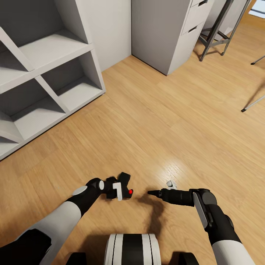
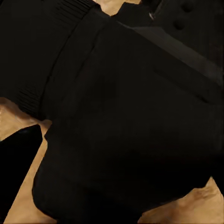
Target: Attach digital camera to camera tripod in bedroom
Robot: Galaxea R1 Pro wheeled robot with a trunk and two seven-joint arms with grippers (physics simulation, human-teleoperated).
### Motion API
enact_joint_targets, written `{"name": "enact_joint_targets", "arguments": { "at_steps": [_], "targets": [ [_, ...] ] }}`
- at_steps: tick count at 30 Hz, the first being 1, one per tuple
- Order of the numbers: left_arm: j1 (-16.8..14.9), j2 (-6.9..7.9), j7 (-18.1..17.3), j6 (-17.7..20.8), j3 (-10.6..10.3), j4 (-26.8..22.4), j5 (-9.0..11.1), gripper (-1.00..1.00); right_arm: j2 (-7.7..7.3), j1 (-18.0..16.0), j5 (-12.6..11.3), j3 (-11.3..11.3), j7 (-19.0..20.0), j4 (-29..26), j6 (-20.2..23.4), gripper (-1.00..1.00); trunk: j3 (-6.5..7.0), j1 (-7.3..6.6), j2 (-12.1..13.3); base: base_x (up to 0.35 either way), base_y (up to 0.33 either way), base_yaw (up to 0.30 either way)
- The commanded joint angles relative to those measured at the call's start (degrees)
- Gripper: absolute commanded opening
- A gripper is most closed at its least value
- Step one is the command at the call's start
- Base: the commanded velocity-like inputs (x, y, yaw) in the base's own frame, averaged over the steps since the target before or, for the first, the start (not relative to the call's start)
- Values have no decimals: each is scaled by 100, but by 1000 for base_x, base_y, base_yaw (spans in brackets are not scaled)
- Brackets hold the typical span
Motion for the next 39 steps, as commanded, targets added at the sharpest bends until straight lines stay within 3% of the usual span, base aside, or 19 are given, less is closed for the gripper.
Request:
{"name": "enact_joint_targets", "arguments": {
  "at_steps": [1,17,21,22,24,27,28,30,31,32,33,36,37,39],
  "targets": [
    [-1,3,-21,-20,-11,-11,-17,-100,0,-2,-41,-4,-16,-1,46,100,-3,-1,-1,0,0,0],
    [-1,-54,-26,-126,7,-282,11,-100,0,-2,-37,-4,-23,2,46,100,-3,-1,-1,0,0,0],
    [-1,-60,-109,-128,41,-957,57,-100,0,-2,-37,-4,-24,5,46,100,-3,-1,-1,0,0,0],
    [-1,457,-2306,2194,425,-4824,2574,-100,0,-2,-45,1,-27,8,46,100,-3,-1,-1,0,0,0],
    [-1,629,-2451,2404,479,-5031,2939,-100,0,-2,-45,3,-30,8,44,100,-3,-1,-1,0,0,0],
    [-1,756,-2534,2529,506,-5131,3282,-100,1,-2,-45,4,-32,8,42,100,-3,-1,-1,0,0,0],
    [1,809,-2566,2583,517,-5160,3531,-100,2,-2,-45,4,-32,8,40,100,-3,-1,-1,0,0,0],
    [3,843,-2586,2617,524,-5171,3802,-100,4,-2,-45,5,-32,8,39,100,-3,-1,-1,0,0,0],
    [5,868,-2598,2635,528,-5177,4077,-100,6,-2,-44,5,-33,8,38,100,-3,-1,-1,0,0,0],
    [12,904,-2612,2628,534,-5193,4591,-100,9,-2,-45,5,-35,8,38,100,-3,-1,-1,0,0,0],
    [14,936,-2618,2624,536,-5198,4810,-100,14,-2,-45,5,-37,8,38,100,-3,-1,-1,0,0,0],
    [15,999,-2622,2620,536,-5205,5100,-100,21,-2,-42,5,-40,8,29,100,-3,-1,-1,0,0,0],
    [16,1055,-2622,2612,536,-5207,5387,-100,29,-2,-39,5,-41,8,23,100,-3,-1,-1,0,0,0],
    [16,1076,-2620,2602,535,-5208,5498,-100,32,-2,-38,5,-41,8,22,100,-3,-1,-1,0,0,0]
  ]
}}
